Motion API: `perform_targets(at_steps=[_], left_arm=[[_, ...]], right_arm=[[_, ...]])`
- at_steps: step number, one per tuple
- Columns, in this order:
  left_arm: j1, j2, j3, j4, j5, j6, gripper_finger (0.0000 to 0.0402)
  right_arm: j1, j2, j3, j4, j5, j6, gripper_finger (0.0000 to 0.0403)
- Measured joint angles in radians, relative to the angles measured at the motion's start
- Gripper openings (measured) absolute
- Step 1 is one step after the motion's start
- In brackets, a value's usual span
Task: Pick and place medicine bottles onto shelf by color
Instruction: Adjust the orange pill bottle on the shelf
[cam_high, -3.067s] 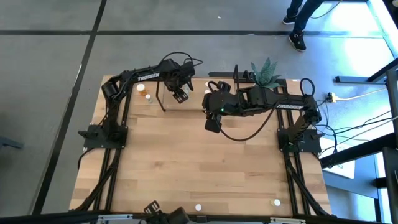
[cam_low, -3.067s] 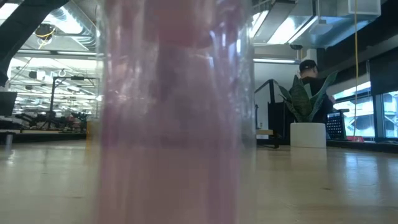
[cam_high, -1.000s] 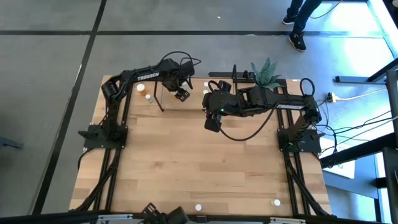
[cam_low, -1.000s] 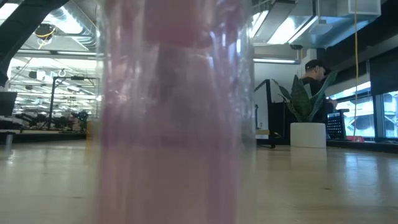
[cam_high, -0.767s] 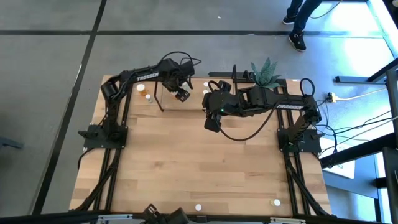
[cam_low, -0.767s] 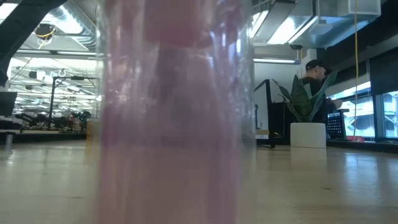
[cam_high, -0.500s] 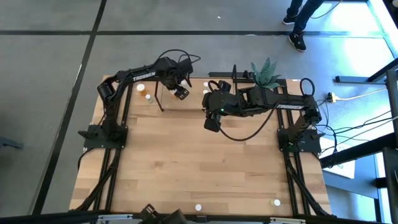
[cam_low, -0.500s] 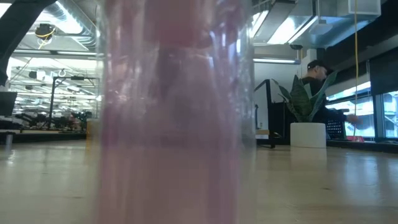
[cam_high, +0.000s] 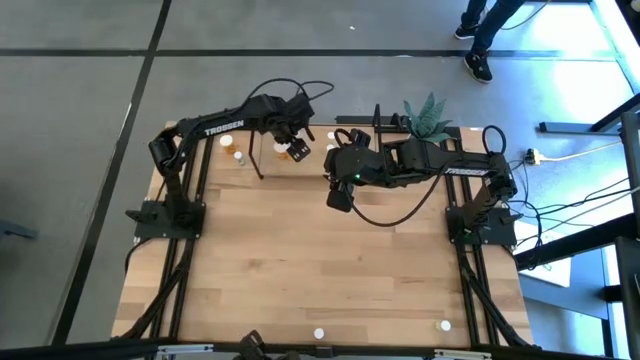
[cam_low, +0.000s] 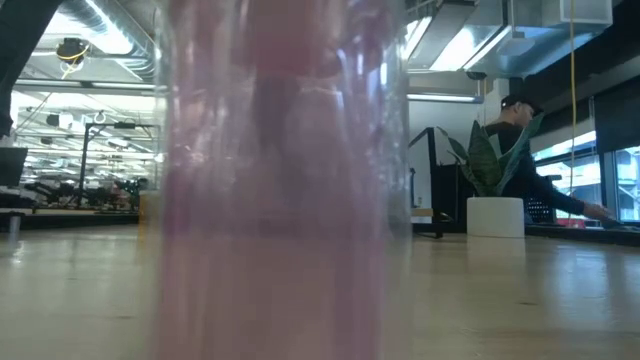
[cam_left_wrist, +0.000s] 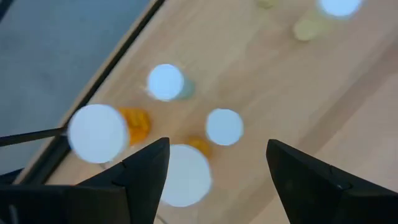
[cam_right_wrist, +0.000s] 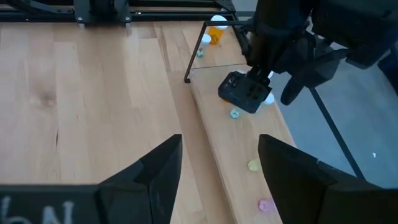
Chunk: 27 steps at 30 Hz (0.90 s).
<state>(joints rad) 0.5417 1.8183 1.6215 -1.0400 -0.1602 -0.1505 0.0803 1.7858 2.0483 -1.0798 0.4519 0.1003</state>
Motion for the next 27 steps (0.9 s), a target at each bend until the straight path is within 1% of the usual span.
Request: perform_targets(at_steps=[9,18,27], left_arm=[[0.018,0.0,0.0,0.012,0.102,-0.004,0.0262],[0.052,0.001,0.0,0.009,0.192,-0.06,0.0262],[0.054,0.001,0.0,0.009,0.203,-0.084,0.0262]], right_arm=[[0.0,0.0,0.0,0.0,0.0,0.0,0.0213],[0.0,0.0,0.0,-0.001,0.0,0.0,0.0213],[0.0,0.0,0.0,-0.001,0.0,0.0,0.0213]])
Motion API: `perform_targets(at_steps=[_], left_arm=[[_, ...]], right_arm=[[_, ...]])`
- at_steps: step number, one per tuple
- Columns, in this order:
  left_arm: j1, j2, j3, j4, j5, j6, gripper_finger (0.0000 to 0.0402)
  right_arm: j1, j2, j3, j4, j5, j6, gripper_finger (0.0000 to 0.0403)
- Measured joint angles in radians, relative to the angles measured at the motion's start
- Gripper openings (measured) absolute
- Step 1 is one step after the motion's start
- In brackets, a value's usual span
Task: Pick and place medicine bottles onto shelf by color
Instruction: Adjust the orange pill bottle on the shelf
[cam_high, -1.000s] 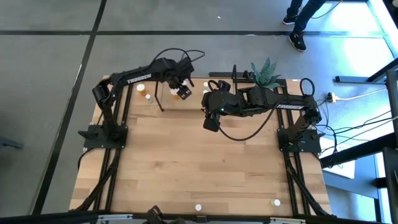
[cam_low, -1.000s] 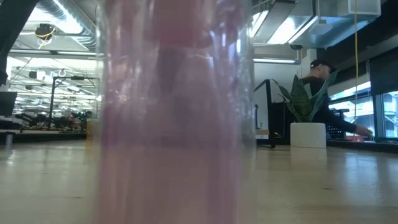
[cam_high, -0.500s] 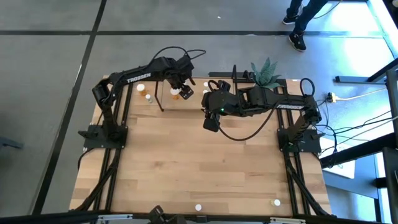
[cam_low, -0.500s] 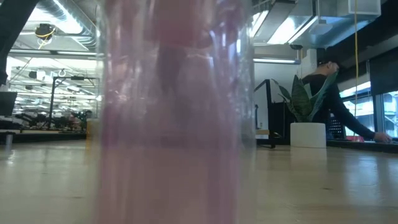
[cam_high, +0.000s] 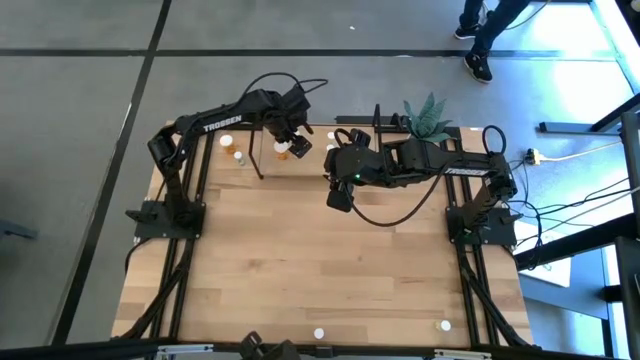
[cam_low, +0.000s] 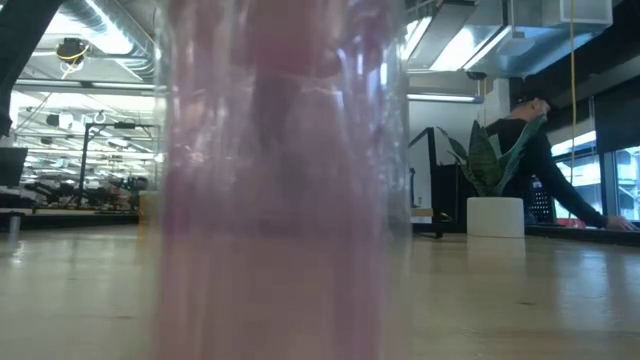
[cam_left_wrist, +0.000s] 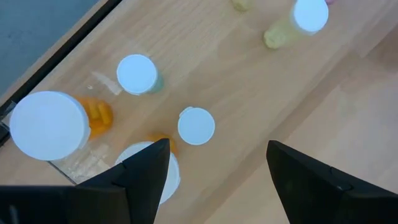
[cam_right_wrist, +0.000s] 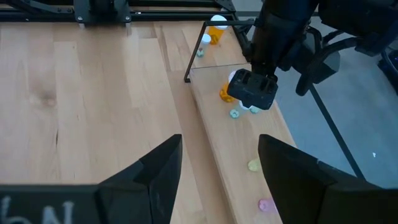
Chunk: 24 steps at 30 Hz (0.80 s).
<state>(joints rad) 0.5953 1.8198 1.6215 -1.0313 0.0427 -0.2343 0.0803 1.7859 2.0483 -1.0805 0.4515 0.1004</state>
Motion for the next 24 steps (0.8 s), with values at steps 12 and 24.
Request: perform_targets(at_steps=[12,24], left_arm=[[-0.003,0.025,0.0,-0.004,0.013,-0.022,0.0262],[-0.005,0.026,0.0,-0.004,0.013,-0.026,0.0262]], right_arm=[[0.0,0.0,0.0,0.018,0.0,0.0,0.0213],[0.0,0.0,0.0,0.023,0.0,0.0,0.0213]])
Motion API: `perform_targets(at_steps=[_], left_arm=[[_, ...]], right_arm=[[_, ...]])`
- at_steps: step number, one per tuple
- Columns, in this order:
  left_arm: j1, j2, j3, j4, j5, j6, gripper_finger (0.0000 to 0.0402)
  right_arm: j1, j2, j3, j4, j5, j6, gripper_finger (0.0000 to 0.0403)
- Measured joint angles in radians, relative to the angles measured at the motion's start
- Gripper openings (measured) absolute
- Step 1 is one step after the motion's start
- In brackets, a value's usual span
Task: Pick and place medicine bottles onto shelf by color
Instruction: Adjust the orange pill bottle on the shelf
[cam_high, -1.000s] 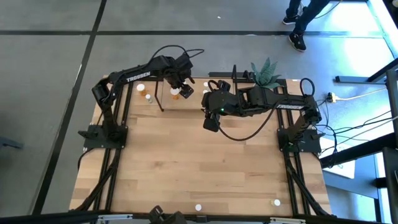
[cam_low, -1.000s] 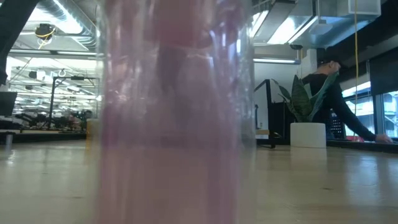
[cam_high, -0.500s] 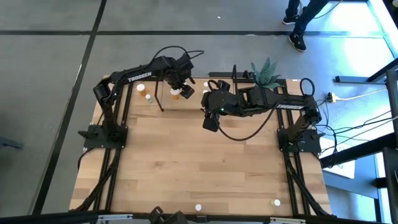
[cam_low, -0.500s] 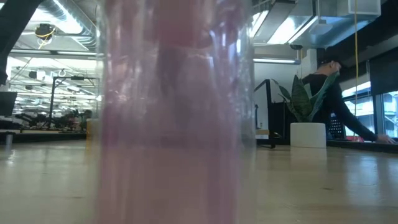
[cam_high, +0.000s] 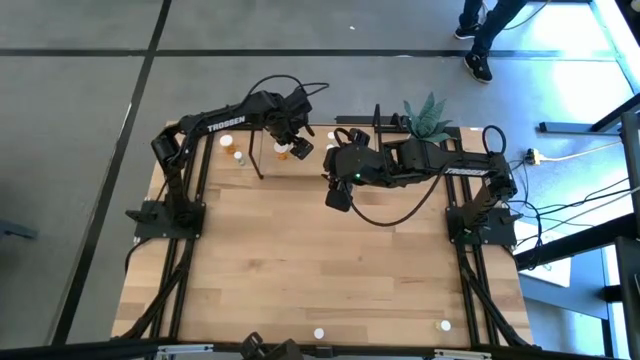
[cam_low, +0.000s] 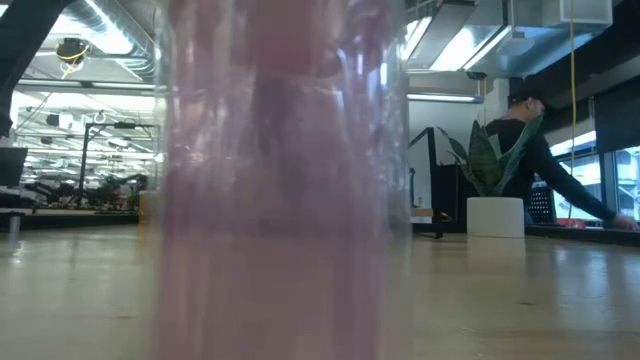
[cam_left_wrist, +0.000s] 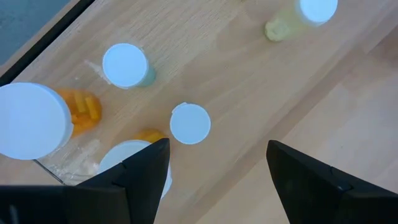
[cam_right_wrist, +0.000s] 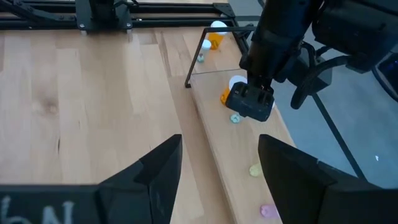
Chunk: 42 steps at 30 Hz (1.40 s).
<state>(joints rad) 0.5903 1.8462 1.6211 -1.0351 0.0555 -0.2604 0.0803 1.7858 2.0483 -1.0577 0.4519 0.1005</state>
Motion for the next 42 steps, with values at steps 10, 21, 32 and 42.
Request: perform_targets(at_steps=[10,21,32,42], left_arm=[[0.0,0.0,0.0,0.0,-0.011,0.0,0.0262],[-0.007,0.017,-0.002,0.008,-0.019,0.0,0.0262],[-0.006,0.027,-0.002,-0.007,-0.039,-0.017,0.0262],[-0.006,0.027,-0.001,-0.021,-0.047,-0.021,0.0262]], right_arm=[[0.0,0.0,0.0,0.012,0.0,0.0,0.0213],[0.0,0.0,0.0,0.023,0.0,0.0,0.0213],[0.0,0.0,0.0,0.025,0.0,0.0,0.0213],[0.0,0.0,0.0,0.025,0.0,0.0,0.0213]])
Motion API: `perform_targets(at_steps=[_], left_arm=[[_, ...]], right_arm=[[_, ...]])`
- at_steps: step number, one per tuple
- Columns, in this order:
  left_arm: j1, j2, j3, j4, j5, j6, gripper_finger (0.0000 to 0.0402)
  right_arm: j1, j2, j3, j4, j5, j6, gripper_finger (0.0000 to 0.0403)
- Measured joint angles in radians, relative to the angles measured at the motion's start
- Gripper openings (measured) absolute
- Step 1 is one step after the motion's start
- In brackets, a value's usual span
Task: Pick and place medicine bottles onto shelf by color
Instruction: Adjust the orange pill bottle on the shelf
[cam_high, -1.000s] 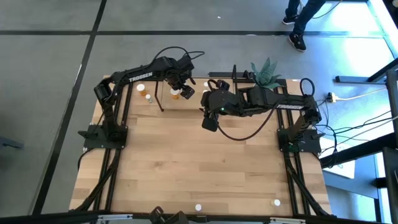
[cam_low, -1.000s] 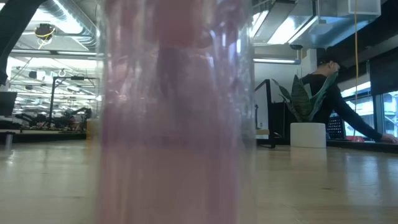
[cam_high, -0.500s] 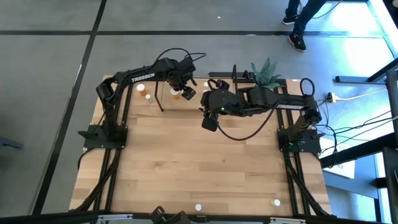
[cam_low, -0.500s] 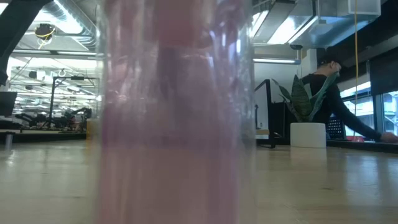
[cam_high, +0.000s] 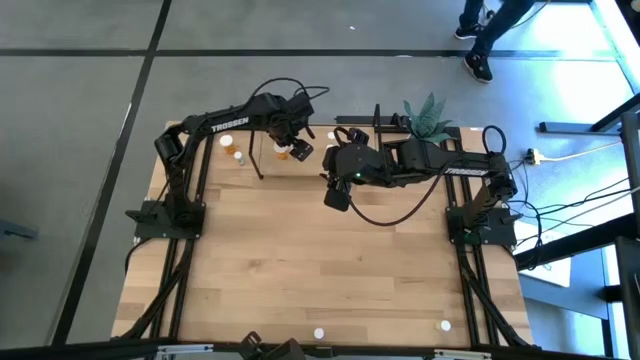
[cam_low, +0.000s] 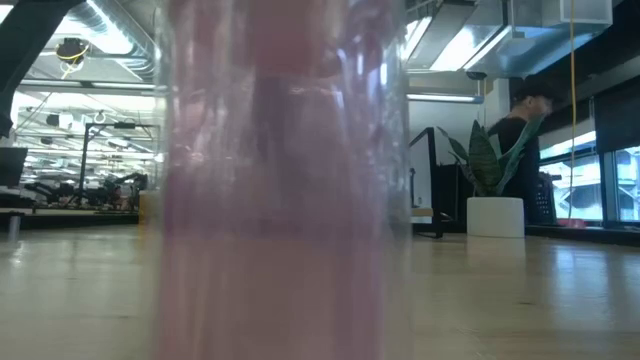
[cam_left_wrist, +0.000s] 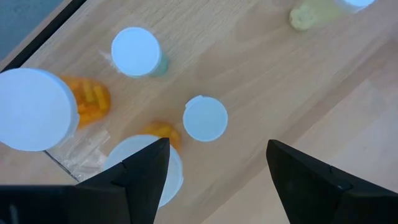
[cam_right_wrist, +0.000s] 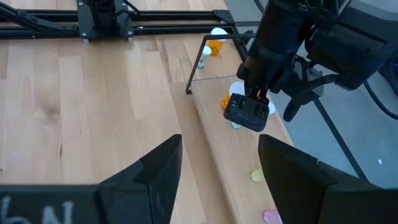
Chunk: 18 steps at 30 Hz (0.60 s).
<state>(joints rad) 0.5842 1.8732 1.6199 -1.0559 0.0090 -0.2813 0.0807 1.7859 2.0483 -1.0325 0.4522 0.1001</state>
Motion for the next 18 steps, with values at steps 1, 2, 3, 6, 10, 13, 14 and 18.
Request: perform_targets(at_steps=[1,2,3,6,10,13,14,18], left_arm=[[0.0,0.0,0.0,-0.002,0.0,0.0,0.0262],[0.0,0.0,0.0,-0.002,0.0,0.0,0.0262],[0.0,0.0,0.0,-0.005,0.0,0.0,0.0262],[0.0,0.0,0.0,-0.011,-0.005,0.0,0.0262],[0.0,0.0,0.0,-0.019,-0.009,0.0,0.0262],[0.0,0.0,0.0,-0.031,-0.015,0.0,0.0262],[0.0,0.0,0.0,-0.034,-0.017,0.0,0.0262],[0.0,0.0,0.0,-0.044,-0.018,0.0,0.0262]], right_arm=[[0.0,0.0,0.0,0.0,0.0,0.0,0.0213],[0.0,0.0,0.0,0.0,0.0,-0.001,0.0213],[0.0,0.0,0.0,0.0,0.0,-0.001,0.0213],[0.0,0.0,0.0,0.0,0.0,-0.001,0.0213],[0.0,0.0,0.0,0.0,0.0,-0.003,0.0213],[0.0,0.0,0.0,0.0,0.0,-0.004,0.0213],[0.0,0.0,0.0,0.0,0.0,-0.004,0.0213],[0.0,0.0,0.0,0.0,0.0,-0.004,0.0213]])
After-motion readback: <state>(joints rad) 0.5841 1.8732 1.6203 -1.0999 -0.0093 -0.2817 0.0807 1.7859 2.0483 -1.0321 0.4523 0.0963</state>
